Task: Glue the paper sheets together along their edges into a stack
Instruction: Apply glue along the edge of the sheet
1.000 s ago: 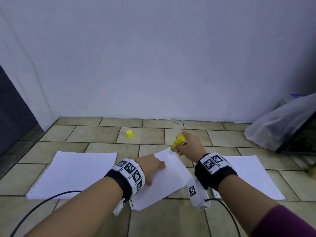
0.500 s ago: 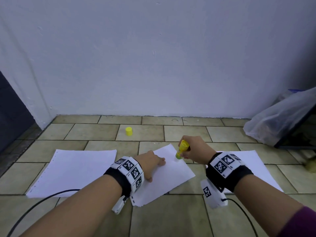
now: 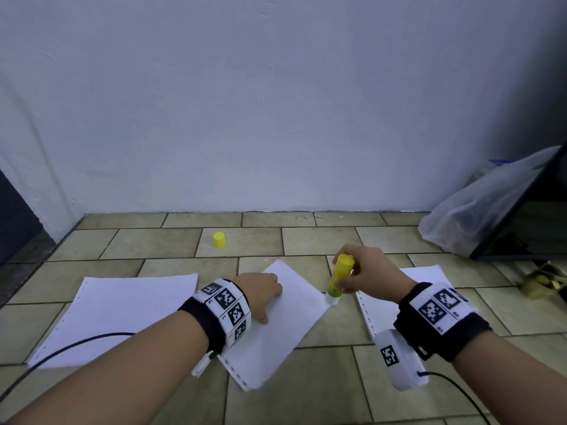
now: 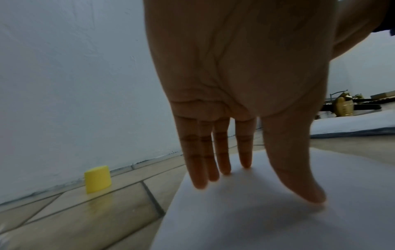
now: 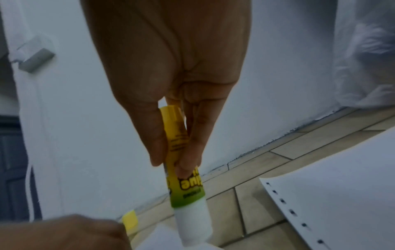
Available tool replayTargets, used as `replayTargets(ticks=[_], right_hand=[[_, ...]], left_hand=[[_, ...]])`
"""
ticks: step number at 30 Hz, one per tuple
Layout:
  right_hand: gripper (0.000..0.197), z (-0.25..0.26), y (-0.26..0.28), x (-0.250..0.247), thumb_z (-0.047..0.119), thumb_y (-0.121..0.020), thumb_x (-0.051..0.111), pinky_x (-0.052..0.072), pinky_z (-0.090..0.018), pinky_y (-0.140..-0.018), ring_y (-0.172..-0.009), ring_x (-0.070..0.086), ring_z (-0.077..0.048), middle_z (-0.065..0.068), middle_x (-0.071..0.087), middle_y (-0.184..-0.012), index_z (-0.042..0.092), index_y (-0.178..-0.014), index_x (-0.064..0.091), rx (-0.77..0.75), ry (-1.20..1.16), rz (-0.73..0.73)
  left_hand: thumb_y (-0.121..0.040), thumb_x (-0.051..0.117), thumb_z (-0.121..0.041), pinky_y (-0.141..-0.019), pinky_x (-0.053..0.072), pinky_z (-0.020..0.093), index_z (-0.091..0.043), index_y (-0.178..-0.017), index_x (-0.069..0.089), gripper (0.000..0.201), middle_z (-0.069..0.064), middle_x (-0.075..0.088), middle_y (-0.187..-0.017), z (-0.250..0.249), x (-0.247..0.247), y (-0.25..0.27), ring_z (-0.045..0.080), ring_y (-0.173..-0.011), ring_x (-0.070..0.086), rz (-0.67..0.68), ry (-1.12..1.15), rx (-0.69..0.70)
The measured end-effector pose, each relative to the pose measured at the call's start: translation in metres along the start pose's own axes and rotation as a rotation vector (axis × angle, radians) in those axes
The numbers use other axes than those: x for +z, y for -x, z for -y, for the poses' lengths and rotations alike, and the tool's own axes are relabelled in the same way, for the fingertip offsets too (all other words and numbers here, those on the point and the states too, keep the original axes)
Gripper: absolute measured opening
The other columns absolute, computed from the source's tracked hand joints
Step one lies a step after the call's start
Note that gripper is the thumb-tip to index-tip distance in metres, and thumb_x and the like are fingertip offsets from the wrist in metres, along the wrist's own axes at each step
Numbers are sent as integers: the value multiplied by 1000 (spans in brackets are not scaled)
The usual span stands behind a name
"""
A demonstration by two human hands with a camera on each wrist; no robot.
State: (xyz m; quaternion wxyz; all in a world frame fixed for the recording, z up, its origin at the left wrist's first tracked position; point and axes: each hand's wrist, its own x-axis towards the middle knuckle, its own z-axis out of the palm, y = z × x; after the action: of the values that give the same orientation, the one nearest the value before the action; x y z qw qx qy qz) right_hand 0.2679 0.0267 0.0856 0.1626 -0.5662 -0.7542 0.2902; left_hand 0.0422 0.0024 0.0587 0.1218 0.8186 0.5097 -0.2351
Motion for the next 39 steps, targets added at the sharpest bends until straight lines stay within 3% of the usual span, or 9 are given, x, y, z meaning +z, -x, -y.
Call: replayTargets(ticks=[2, 5, 11, 16, 21, 27, 30, 35, 39], right_hand=[[28, 3, -2, -5, 2, -69, 78, 60, -38, -63, -62, 67, -26, -10, 66, -76, 15, -87, 60, 16, -149, -90], [27, 8, -7, -4, -3, -70, 77, 60, -41, -65, -60, 67, -26, -10, 65, -72, 14, -82, 59, 32, -288, -142], [29, 12, -23, 15, -6, -73, 73, 59, -32, -59, -58, 62, -21, -10, 60, -76, 16, -80, 56, 93, -359, -164], [27, 22, -45, 44, -3, -76, 69, 59, -40, -70, -69, 63, -25, -10, 61, -82, 20, -80, 55, 76, -301, -137], [24, 35, -70, 63, 4, -80, 65, 55, -38, -77, -85, 65, -32, -13, 65, -92, 24, -86, 53, 38, -233, -174], [20, 40, -86, 73, 8, -87, 60, 40, -22, -54, -71, 52, -21, -8, 59, -91, 19, -102, 54, 0, -78, -92], [22, 37, -84, 69, 7, -88, 60, 37, -27, -59, -75, 50, -20, -9, 59, -90, 16, -107, 55, -59, 2, -41], [23, 29, -62, 44, 7, -85, 63, 38, -24, -64, -72, 49, -15, 3, 56, -78, 24, -93, 51, -139, 83, 92], [23, 17, -32, 25, 10, -85, 66, 42, -20, -63, -68, 49, -10, 0, 61, -85, 26, -97, 56, -169, 175, 228]], left_hand=[[-87, 67, -36, -93, 41, 37, -24, -147, 29, 72, 6, 33, -141, -2, 2, 1, 24, -129, 39, -16, 16, 10], [-89, 65, -36, -97, 39, 35, -29, -146, 31, 67, 2, 24, -148, -1, 7, 3, 20, -134, 31, -44, 83, 81], [-88, 62, -46, -105, 37, 38, -34, -149, 26, 73, 3, 27, -148, 16, 12, 3, 21, -136, 29, -28, 55, 19], [-86, 64, -47, -106, 38, 41, -20, -148, 32, 74, 2, 13, -155, 18, 14, -1, 21, -141, 18, -82, 41, -23], [-87, 63, -46, -104, 39, 43, -11, -145, 33, 74, 4, 29, -149, 17, 17, -5, 23, -133, 33, -81, 129, -85], [-89, 61, -42, -103, 37, 39, -8, -144, 33, 71, 9, 30, -148, 16, 22, -4, 26, -133, 31, -92, 136, -75], [-89, 61, -42, -103, 37, 39, -8, -145, 32, 71, 9, 30, -148, 17, 22, -4, 26, -133, 31, -86, 142, -74], [-89, 62, -43, -105, 35, 39, -11, -146, 30, 73, 8, 31, -147, 19, 24, -6, 26, -132, 30, -86, 138, -70], [-89, 63, -37, -106, 32, 38, -27, -150, 19, 77, 6, 30, -145, 20, 21, -5, 25, -133, 29, -94, 197, -17]])
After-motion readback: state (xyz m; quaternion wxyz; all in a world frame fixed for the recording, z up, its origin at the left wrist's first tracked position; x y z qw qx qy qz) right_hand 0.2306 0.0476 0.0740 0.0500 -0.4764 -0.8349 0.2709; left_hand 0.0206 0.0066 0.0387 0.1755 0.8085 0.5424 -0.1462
